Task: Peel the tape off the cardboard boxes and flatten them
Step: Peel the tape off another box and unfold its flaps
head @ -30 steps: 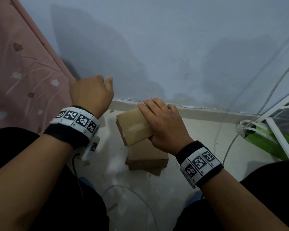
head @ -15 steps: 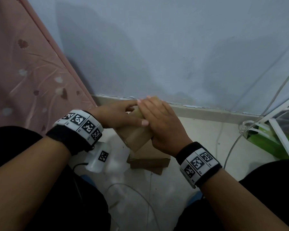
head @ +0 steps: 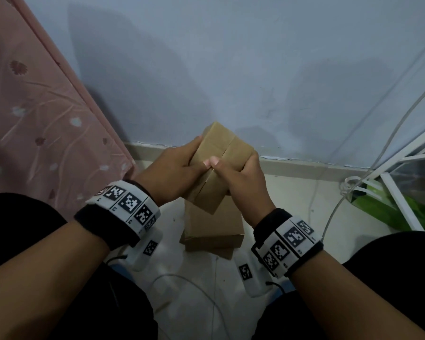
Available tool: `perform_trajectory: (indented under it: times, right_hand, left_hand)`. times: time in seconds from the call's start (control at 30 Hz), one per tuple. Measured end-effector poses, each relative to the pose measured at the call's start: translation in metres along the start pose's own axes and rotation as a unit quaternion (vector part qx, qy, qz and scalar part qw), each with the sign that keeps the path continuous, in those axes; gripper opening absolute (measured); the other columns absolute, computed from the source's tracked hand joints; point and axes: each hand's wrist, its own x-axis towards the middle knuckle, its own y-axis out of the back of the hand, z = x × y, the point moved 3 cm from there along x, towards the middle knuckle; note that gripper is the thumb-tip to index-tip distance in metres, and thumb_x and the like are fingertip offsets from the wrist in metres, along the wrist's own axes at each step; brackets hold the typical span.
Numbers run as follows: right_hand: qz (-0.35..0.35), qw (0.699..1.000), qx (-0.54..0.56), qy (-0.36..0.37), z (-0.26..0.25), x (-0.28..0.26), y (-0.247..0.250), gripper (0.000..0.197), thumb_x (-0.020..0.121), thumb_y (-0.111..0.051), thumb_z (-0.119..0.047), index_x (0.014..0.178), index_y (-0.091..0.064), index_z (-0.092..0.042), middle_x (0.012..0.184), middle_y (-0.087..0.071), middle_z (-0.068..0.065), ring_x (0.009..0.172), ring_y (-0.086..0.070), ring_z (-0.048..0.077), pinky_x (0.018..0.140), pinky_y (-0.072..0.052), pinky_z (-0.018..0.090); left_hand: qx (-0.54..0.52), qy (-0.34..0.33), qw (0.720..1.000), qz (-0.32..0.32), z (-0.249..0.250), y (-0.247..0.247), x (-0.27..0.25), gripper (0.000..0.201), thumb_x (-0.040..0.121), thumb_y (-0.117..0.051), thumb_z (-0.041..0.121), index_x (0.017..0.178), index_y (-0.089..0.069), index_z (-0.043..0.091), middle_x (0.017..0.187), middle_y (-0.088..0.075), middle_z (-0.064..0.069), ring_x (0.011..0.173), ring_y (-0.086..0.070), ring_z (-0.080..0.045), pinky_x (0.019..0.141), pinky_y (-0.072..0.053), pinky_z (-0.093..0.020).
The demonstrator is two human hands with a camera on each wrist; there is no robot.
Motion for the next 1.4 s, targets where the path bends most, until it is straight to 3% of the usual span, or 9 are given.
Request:
perform_trajectory:
  times: [0.07, 0.17, 0.27, 0.57, 0.9, 0.97, 1.07, 1.23, 1.4]
  right_hand:
    - [0.003, 1.000, -0.021, 0.000, 0.000, 0.000, 0.002, 0.066, 0.061, -0.080, -0.057, 0.118, -0.052, -0.037, 0.113, -0.070, -0.013, 0.107, -0.069, 0.012, 0.091, -0.060, 0.050]
    - [-0.004, 0.999, -0.045, 0.002, -0.006, 0.001, 0.005, 0.064, 0.065, -0.078, -0.047, 0.121, -0.052, -0.030, 0.111, -0.069, -0.009, 0.105, -0.069, 0.013, 0.092, -0.060, 0.050]
    - [0.010, 0.997, -0.075, 0.013, -0.018, 0.003, 0.009, 0.071, 0.063, -0.076, -0.032, 0.126, -0.046, -0.018, 0.106, -0.065, -0.007, 0.100, -0.066, 0.011, 0.088, -0.060, 0.041]
    - [0.019, 0.999, -0.037, -0.016, -0.018, 0.016, 0.017, 0.059, 0.082, -0.058, 0.004, 0.130, -0.029, -0.014, 0.104, -0.052, 0.004, 0.093, -0.056, 0.019, 0.073, -0.049, 0.037]
    - [-0.050, 0.998, -0.035, -0.018, -0.020, 0.018, 0.023, 0.070, 0.088, -0.051, 0.012, 0.144, -0.021, -0.017, 0.111, -0.049, 0.007, 0.097, -0.054, 0.020, 0.073, -0.049, 0.035]
    - [-0.073, 0.994, -0.084, 0.006, -0.021, 0.018, 0.023, 0.074, 0.089, -0.057, 0.008, 0.146, -0.018, -0.019, 0.109, -0.050, 0.002, 0.098, -0.054, 0.018, 0.076, -0.049, 0.031]
    - [-0.116, 0.961, -0.235, 0.089, -0.024, 0.013, 0.017, 0.081, 0.086, -0.065, 0.001, 0.149, -0.019, -0.022, 0.110, -0.052, -0.002, 0.097, -0.056, 0.016, 0.073, -0.046, 0.028]
    - [-0.076, 0.931, -0.304, 0.186, -0.025, 0.006, 0.012, 0.066, 0.081, -0.054, 0.002, 0.142, -0.039, -0.017, 0.120, -0.046, 0.002, 0.108, -0.048, 0.019, 0.085, -0.042, 0.027]
    - [0.018, 0.825, -0.475, 0.304, -0.016, -0.003, 0.001, 0.059, 0.082, -0.058, -0.002, 0.140, -0.049, 0.006, 0.120, -0.059, 0.020, 0.100, -0.058, 0.035, 0.088, -0.054, 0.046]
  left_hand:
    - [0.033, -0.012, 0.999, 0.009, 0.000, -0.001, -0.001, 0.039, 0.104, -0.052, 0.037, 0.143, -0.051, 0.034, 0.119, -0.070, 0.009, 0.104, -0.065, -0.004, 0.078, -0.047, -0.009]
    - [0.077, -0.027, 0.996, 0.018, -0.001, -0.003, 0.000, 0.039, 0.101, -0.051, 0.038, 0.138, -0.053, 0.024, 0.112, -0.071, 0.001, 0.099, -0.066, -0.015, 0.084, -0.053, -0.031]
    - [0.147, -0.040, 0.988, 0.035, -0.003, -0.010, 0.001, 0.063, 0.094, -0.043, 0.052, 0.145, -0.044, 0.016, 0.108, -0.070, -0.005, 0.094, -0.066, -0.021, 0.082, -0.054, -0.040]
    - [0.186, -0.052, 0.981, 0.034, 0.001, -0.032, 0.006, 0.065, 0.097, -0.056, 0.042, 0.148, -0.035, 0.007, 0.116, -0.068, -0.013, 0.097, -0.066, -0.028, 0.072, -0.040, -0.026]
    - [0.126, -0.053, 0.989, 0.049, 0.001, -0.026, 0.006, 0.055, 0.095, -0.062, 0.039, 0.140, -0.040, 0.015, 0.116, -0.068, -0.006, 0.101, -0.067, -0.025, 0.082, -0.056, -0.041]
    - [0.079, -0.026, 0.995, 0.052, -0.003, -0.025, 0.004, 0.073, 0.090, -0.070, 0.036, 0.148, -0.030, 0.020, 0.121, -0.069, -0.006, 0.109, -0.068, -0.024, 0.088, -0.057, -0.043]
    - [0.057, 0.015, 0.997, 0.055, -0.005, -0.028, -0.002, 0.116, 0.079, -0.081, 0.036, 0.160, 0.001, 0.034, 0.119, -0.069, -0.004, 0.101, -0.070, -0.019, 0.087, -0.057, -0.036]
    - [0.098, 0.056, 0.992, 0.049, -0.006, -0.031, -0.003, 0.102, 0.075, -0.083, 0.042, 0.158, -0.022, 0.041, 0.161, -0.023, -0.012, 0.136, -0.046, -0.028, 0.099, -0.032, -0.019]
    - [0.082, 0.017, 0.995, 0.063, -0.005, -0.036, 0.005, 0.093, 0.082, -0.077, 0.036, 0.159, -0.027, 0.021, 0.157, -0.040, -0.008, 0.140, -0.043, -0.025, 0.114, -0.037, -0.035]
